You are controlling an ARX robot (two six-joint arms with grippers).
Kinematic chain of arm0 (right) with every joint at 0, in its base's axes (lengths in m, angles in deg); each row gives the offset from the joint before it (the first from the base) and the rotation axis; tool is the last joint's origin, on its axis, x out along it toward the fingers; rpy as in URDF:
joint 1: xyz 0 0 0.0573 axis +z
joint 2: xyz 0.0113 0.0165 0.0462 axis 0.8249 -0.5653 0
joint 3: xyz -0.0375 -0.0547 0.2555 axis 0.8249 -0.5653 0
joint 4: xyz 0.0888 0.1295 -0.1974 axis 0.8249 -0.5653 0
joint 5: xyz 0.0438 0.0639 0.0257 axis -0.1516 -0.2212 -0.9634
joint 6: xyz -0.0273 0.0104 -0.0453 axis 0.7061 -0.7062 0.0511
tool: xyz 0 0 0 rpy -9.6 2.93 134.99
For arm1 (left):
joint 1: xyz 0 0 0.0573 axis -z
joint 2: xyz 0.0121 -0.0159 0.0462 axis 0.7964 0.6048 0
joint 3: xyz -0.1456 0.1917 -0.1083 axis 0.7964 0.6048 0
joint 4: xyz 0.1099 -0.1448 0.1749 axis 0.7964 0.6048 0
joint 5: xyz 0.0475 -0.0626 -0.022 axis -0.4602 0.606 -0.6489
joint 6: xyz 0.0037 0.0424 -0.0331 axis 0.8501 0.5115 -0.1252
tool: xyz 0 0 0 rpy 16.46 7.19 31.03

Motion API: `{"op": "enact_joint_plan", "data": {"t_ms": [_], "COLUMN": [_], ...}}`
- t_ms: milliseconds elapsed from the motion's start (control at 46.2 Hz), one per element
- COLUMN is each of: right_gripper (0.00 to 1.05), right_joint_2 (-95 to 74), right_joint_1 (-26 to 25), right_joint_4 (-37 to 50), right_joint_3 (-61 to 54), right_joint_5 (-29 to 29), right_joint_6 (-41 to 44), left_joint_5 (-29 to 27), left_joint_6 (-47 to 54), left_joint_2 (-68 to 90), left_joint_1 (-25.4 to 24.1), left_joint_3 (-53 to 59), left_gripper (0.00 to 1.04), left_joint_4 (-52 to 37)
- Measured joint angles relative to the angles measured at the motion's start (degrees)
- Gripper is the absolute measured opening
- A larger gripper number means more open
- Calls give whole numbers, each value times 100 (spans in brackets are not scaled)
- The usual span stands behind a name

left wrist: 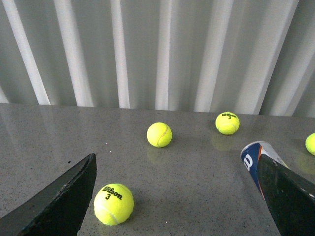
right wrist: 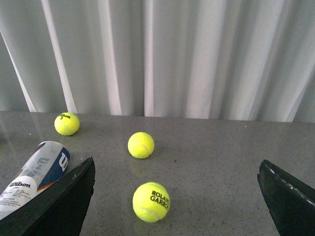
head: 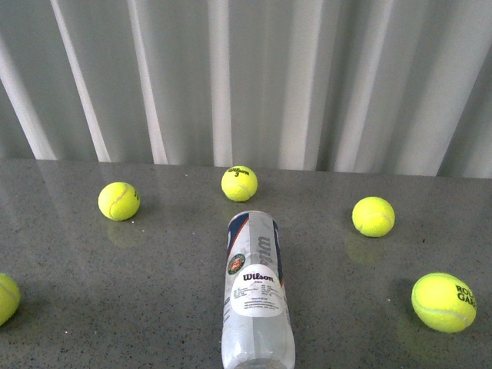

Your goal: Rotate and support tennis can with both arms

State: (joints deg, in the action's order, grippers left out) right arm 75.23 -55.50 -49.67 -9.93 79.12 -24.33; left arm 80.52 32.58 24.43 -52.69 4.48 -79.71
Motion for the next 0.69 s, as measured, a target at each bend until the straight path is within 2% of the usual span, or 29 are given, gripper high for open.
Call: {"op": "enact_joint_plan", "data": {"t_ms": [455,498,520,563,628,693], "right_gripper": [98,98,98,98,98,98], "right_joint_2": [0,-109,-372,-741,-1364,-2221], "right_joint_1": [0,81,138,125,-138,-723], "right_joint_4": [0,-245,-752,-1158,-1287,-776], "right_joint_3": [0,87,330,597,1001,1576], "right_joint_5": [0,273,693,935,817,254], "right_joint_6": [0,-37,-59,-70,-85,-85], "left_joint_5": [0,0,0,0,2,0], "left_joint_6": [0,0,0,0,0,0], "left_joint_2": [0,0,0,0,0,0], "left_joint_1": [0,0,0,0,0,0], "left_joint_3": [0,0,0,0,0,0], "left_gripper": [98,98,98,98,98,98], "left_joint_4": [0,0,0,0,0,0]}}
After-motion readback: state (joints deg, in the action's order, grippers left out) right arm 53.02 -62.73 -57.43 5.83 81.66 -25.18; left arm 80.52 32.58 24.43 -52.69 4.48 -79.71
